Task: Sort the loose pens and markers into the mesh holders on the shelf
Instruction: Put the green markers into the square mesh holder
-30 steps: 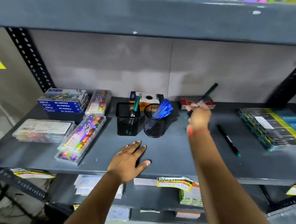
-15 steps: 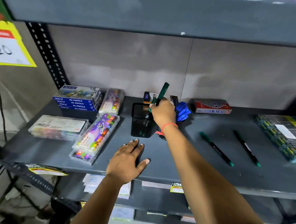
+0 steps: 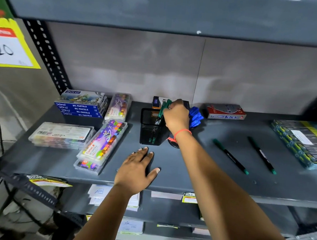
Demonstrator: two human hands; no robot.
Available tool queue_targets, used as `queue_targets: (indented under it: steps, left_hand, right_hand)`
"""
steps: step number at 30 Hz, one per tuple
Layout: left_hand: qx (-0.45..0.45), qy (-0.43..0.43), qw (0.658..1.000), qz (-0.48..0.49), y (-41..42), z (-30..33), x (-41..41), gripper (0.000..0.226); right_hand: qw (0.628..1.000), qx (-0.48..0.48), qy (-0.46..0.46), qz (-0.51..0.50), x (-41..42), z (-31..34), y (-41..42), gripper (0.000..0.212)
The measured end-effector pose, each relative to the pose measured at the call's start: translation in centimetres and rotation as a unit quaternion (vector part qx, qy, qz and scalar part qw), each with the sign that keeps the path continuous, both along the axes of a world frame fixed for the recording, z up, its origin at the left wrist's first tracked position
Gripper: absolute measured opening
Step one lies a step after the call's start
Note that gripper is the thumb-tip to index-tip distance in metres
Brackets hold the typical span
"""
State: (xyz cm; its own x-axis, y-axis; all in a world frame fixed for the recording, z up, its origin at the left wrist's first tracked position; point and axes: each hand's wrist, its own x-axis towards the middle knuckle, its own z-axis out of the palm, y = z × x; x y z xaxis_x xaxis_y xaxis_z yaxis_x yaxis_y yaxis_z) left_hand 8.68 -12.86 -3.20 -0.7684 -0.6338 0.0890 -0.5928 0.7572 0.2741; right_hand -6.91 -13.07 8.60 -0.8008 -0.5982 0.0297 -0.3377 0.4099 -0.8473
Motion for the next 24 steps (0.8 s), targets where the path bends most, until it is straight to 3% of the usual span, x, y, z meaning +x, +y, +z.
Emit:
queue_targets:
  steps: [6,9,12,14,16,18,21,24]
  left_hand:
    - [0.000,-0.039,0.999,0.000,0.2,0.0,-0.5,0.094]
    - [-0.002,-0.055,0.998,-0.012,0.8,-0.1,-1.6,0.096]
    - [0.004,-0.060,0.998,-0.031,1.5,-0.1,-3.0,0.097]
    - [0.004,-0.059,0.997,-0.040,2.0,0.0,-3.7,0.097]
    - [0.003,-0.053,0.998,-0.040,2.1,-0.1,-4.0,0.096]
    - [0.000,-0.049,0.998,-0.040,2.1,-0.2,-3.9,0.095]
    - [0.001,-0.038,0.999,-0.038,2.1,-0.2,-3.8,0.094]
    - [0.003,-0.036,0.998,-0.041,2.1,-0.1,-3.7,0.094]
  right_hand:
    - [0.984,-0.145,0.036,-0.100,-0.9,1.3,3.6,0.007]
    - [0.967,-0.160,0.044,-0.193,-3.0,-0.1,6.1,0.012]
    - [0.969,-0.073,0.063,-0.226,-5.4,-3.0,8.4,0.018]
    - [0.975,0.082,0.059,-0.196,-6.9,-5.3,10.1,0.031]
    - [0.951,0.251,0.080,-0.160,-7.7,-7.4,11.9,0.036]
    - [0.925,0.325,0.131,-0.147,-7.9,-9.0,13.2,0.034]
    - [0.921,0.305,0.193,-0.145,-8.1,-10.0,13.7,0.029]
    - [0.945,0.158,0.187,-0.216,-7.8,-9.2,13.4,0.026]
